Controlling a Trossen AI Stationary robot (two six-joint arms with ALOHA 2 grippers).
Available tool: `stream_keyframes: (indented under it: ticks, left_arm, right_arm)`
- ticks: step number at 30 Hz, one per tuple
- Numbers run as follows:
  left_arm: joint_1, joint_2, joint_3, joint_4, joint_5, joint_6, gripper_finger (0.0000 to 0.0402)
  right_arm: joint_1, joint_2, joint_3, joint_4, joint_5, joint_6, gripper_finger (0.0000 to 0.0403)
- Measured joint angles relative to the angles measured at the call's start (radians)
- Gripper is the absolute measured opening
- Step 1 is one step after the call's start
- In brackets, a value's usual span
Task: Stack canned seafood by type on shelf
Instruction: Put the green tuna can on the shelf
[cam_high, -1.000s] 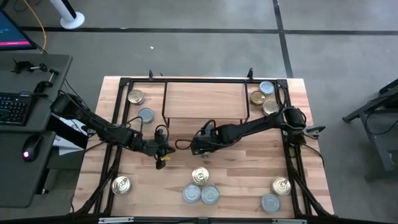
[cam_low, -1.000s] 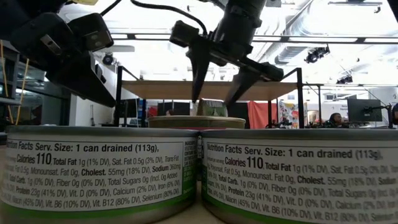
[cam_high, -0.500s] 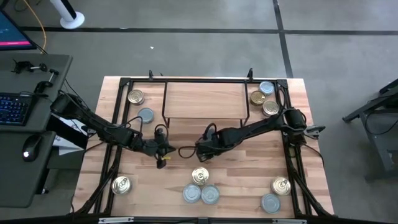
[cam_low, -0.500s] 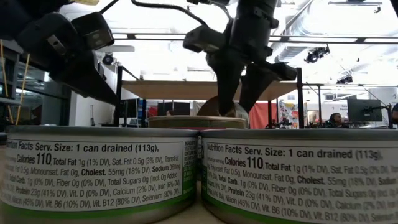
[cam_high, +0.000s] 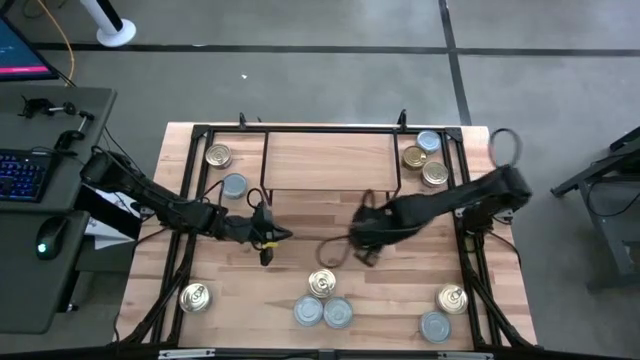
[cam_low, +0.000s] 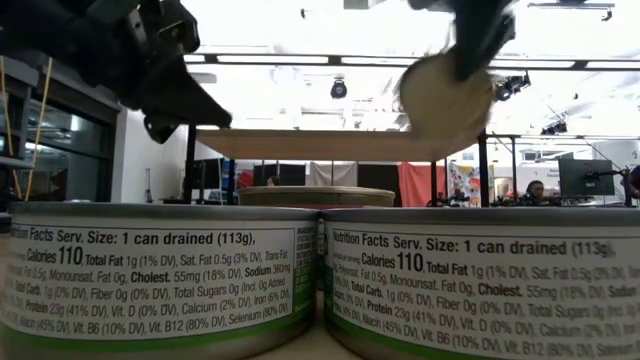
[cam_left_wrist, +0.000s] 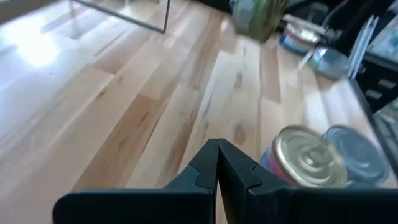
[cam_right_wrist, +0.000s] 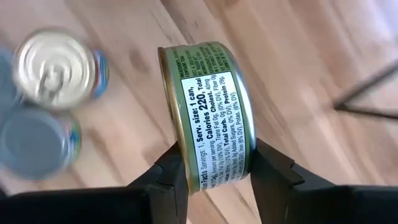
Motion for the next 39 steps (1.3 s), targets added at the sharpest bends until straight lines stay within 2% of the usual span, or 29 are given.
stream_keyframes:
  ticks: [3, 7, 11, 15, 18, 21, 28, 39]
  left_arm:
    - [0.000, 0.000, 0.010, 0.068, 0.000, 0.068, 0.0000]
    - [-0.011, 0.000, 0.117, 0.054, -0.006, 0.315, 0.0000]
    - [-0.005, 0.010, 0.236, 0.014, -0.070, 0.485, 0.0000]
    - [0.006, 0.015, 0.318, 0.016, -0.159, 0.598, 0.0000]
    - [0.018, 0.016, 0.357, 0.018, -0.196, 0.627, 0.0000]
    - [0.026, 0.016, 0.373, 0.017, -0.202, 0.628, 0.0000]
    - [0.006, 0.016, 0.375, 0.015, -0.203, 0.577, 0.0000]
    - [-0.040, 0.016, 0.375, 0.001, -0.297, 0.572, 0.0000]
  right_arm:
    - [0.022, -0.104, 0.000, -0.061, 0.050, 0.052, 0.0107]
    - [-0.025, -0.242, 0.000, -0.102, 0.147, 0.082, 0.0107]
    - [-0.181, -0.357, 0.000, -0.068, 0.186, 0.074, 0.0107]
    - [-0.397, -0.415, 0.000, -0.017, 0.099, -0.002, 0.0107]
    - [-0.551, -0.395, 0.000, 0.016, -0.031, -0.074, 0.0107]
    - [-0.654, -0.346, 0.000, 0.072, -0.160, -0.144, 0.0107]
    - [-0.776, -0.221, 0.000, 0.116, -0.341, -0.244, 0.0107]
    - [-0.827, -0.124, 0.000, 0.109, -0.375, -0.319, 0.0107]
